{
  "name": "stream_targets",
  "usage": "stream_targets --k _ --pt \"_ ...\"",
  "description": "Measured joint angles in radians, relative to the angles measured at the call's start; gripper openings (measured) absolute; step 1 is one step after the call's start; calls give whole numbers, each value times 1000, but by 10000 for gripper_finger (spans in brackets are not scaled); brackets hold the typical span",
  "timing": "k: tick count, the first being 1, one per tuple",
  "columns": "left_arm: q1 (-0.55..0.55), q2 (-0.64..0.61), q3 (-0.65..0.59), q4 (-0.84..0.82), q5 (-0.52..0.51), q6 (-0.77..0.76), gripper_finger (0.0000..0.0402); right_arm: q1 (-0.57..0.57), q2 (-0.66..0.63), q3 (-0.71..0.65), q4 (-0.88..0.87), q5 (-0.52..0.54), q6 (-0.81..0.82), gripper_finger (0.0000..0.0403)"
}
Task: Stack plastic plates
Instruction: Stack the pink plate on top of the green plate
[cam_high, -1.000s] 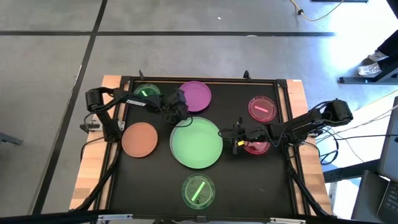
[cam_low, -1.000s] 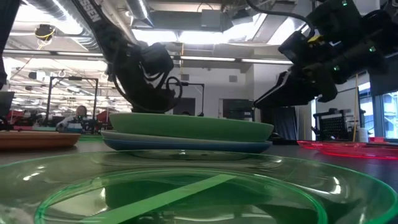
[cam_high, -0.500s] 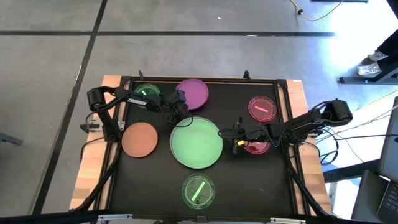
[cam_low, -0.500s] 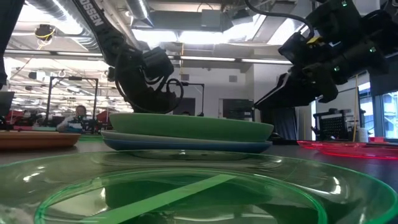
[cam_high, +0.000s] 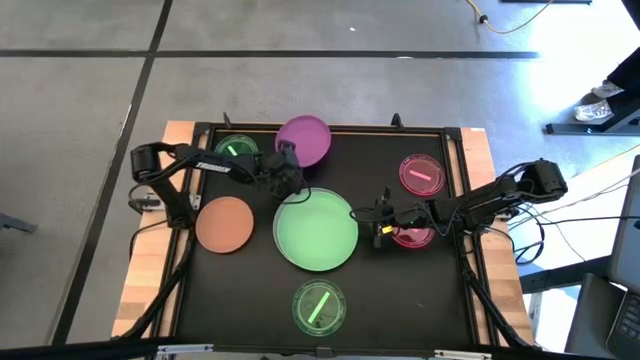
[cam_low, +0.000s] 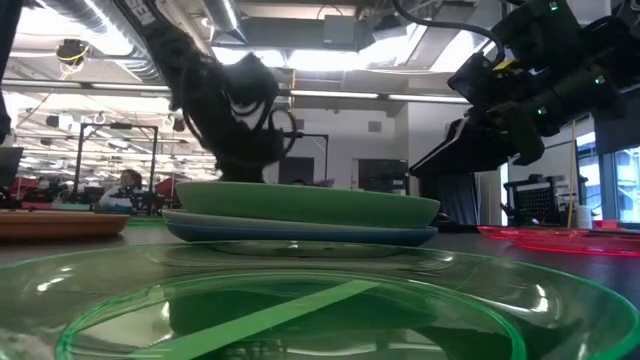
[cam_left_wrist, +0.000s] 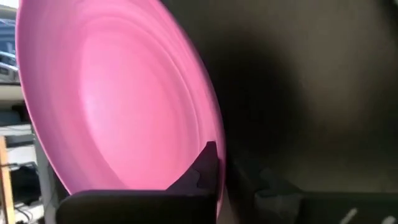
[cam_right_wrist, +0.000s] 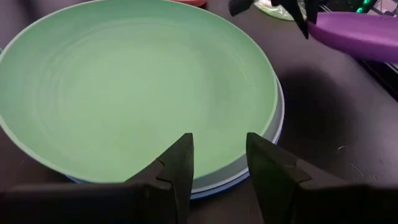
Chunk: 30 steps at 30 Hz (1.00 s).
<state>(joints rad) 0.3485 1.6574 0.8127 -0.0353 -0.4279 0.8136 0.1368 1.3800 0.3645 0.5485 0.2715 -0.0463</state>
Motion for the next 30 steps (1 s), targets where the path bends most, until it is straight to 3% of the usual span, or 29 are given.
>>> stream_targets --k 8,14,21,30 --pt "-115 -178 0 -49 -23 -84 11 0 0 0 0 0 0 138" --pt "-222 -279 0 -99 83 -314 12 0 0 0 0 5 16 138" --pt "-383 -295 0 -81 251 -557 12 0 0 1 0 6 16 138" --pt "-568 -280 0 -79 296 -726 12 0 0 1 0 8 16 138"
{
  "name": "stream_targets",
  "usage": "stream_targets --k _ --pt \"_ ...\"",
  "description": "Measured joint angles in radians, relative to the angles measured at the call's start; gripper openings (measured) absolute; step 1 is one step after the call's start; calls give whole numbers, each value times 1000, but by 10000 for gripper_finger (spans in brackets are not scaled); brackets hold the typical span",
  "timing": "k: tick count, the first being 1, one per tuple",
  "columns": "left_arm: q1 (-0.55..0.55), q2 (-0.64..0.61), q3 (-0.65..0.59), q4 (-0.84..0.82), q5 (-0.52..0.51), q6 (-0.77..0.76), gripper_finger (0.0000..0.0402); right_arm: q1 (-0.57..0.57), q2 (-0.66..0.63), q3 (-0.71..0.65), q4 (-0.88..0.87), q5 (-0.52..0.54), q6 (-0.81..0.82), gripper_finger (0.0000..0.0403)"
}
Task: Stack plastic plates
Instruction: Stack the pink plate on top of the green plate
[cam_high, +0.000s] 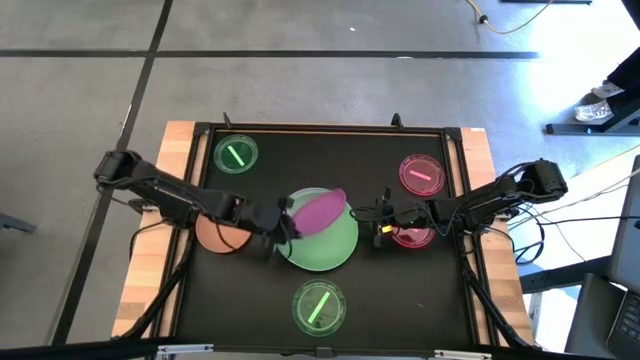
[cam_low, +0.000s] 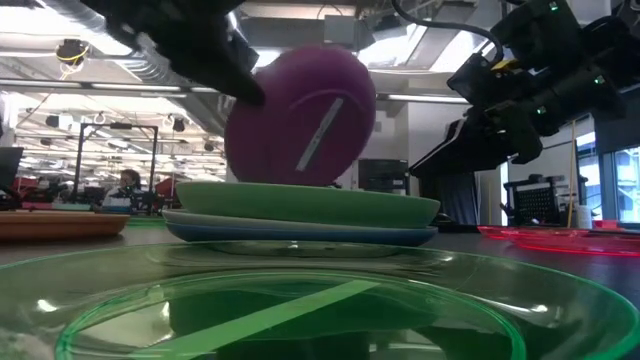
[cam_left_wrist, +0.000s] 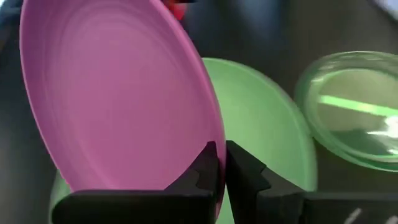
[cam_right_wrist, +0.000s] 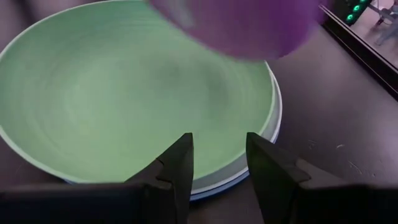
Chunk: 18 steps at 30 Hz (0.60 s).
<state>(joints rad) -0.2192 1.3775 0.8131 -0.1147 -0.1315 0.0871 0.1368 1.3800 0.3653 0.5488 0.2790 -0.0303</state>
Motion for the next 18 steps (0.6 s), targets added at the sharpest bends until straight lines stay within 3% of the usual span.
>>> stream_targets --k 4,11,18 --pt "-60 43 0 3 16 -5 13 0 0 0 1 0 0 138" --pt "-93 94 0 6 -45 -23 17 0 0 0 0 0 5 138" --pt "-89 99 0 4 -38 -29 54 0 0 0 0 0 7 138"
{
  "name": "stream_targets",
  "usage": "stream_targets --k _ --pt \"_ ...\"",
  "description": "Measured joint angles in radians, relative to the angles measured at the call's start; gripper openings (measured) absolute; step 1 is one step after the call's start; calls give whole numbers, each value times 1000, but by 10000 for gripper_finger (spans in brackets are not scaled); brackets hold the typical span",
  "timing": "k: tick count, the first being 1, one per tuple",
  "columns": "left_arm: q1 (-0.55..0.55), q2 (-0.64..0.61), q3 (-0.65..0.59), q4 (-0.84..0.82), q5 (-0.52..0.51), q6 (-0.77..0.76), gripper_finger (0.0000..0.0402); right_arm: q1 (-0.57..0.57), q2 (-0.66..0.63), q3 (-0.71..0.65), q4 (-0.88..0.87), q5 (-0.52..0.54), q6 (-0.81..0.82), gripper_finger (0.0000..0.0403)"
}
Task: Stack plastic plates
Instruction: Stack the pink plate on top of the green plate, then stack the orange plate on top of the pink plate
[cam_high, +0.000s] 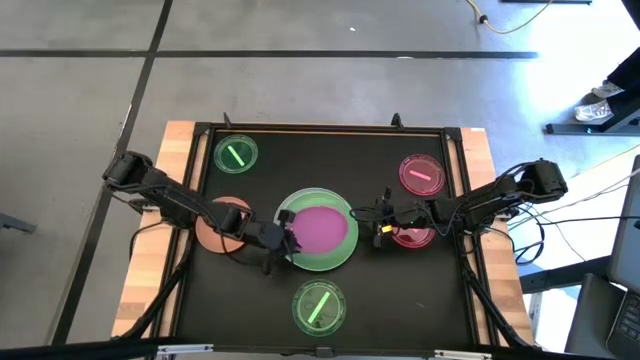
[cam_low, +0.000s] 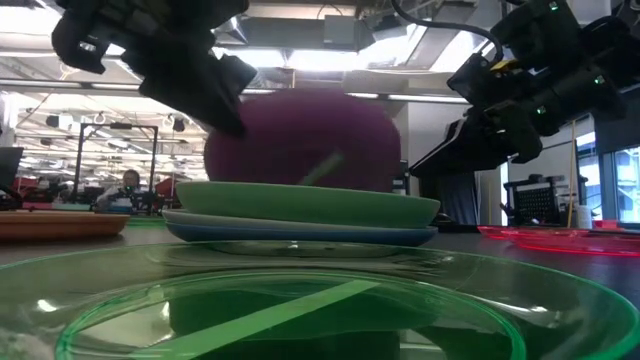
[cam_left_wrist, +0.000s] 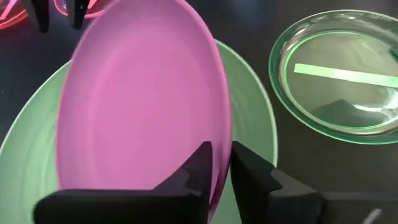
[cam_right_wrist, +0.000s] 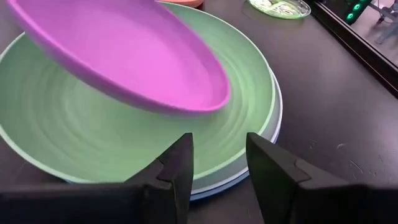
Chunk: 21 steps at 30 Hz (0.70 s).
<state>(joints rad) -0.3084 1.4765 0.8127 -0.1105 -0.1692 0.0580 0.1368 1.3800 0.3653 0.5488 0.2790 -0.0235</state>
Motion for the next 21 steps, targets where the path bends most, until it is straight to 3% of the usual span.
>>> stream_targets --k 6,15,21 --pt "3 0 0 0 -1 -12 103 0 0 0 -8 0 0 138" --pt "-39 -75 1 -95 0 -198 143 0 0 0 -28 0 1 138" --pt "-108 -136 1 -301 7 -459 140 0 0 0 -26 0 1 138"
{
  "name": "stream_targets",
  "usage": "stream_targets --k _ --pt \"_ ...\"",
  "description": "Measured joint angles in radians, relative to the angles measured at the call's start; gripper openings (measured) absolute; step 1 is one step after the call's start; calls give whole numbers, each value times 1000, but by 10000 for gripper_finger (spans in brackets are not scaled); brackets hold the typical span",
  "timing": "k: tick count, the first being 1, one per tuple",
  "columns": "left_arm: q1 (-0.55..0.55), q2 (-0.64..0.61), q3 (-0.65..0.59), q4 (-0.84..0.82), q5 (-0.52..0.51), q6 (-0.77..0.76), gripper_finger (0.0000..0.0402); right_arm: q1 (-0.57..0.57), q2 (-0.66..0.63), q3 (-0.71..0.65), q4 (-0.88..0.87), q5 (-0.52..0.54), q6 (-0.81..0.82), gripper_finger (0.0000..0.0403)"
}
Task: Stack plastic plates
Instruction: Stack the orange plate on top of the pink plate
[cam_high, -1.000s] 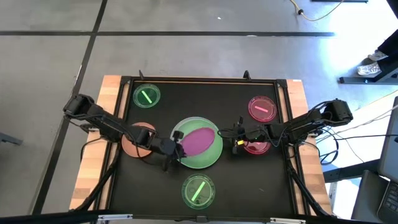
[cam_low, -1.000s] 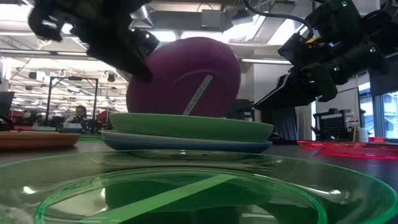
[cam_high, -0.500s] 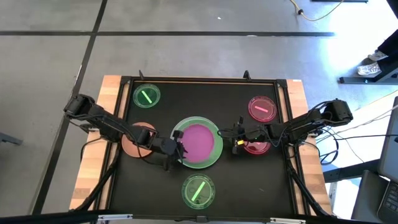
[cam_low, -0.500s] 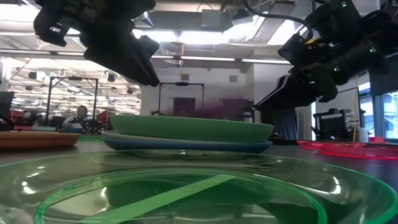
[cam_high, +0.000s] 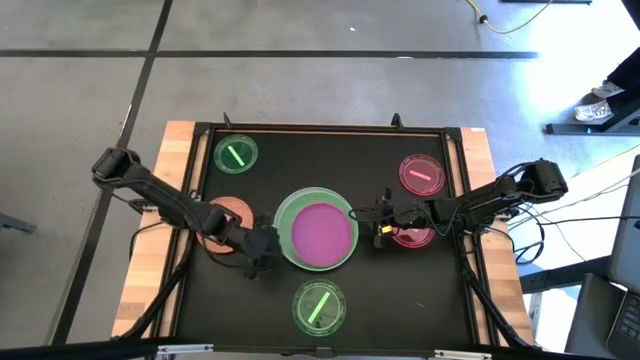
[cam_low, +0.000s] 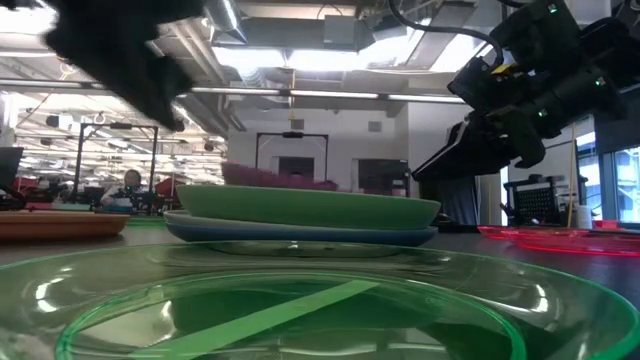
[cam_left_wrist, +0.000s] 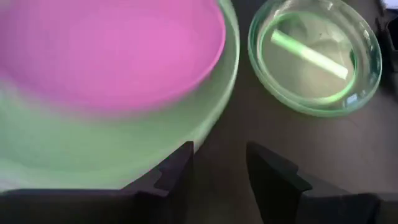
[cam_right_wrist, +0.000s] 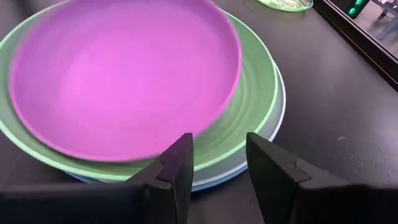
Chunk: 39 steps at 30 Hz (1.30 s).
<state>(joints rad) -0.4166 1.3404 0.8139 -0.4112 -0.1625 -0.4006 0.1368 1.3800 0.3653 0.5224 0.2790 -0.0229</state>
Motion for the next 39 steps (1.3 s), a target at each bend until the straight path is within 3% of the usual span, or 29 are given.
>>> stream_targets --k 8,15,23,39 --pt "-73 -20 0 -348 69 -469 124 0 0 0 6 0 0 138" --pt "-120 -19 0 -536 69 -721 111 0 0 0 6 0 0 138" --pt "-128 -6 0 -540 46 -742 108 0 0 0 6 0 -1 138" --pt "-127 170 -1 -541 22 -707 108 0 0 0 0 0 -1 138"
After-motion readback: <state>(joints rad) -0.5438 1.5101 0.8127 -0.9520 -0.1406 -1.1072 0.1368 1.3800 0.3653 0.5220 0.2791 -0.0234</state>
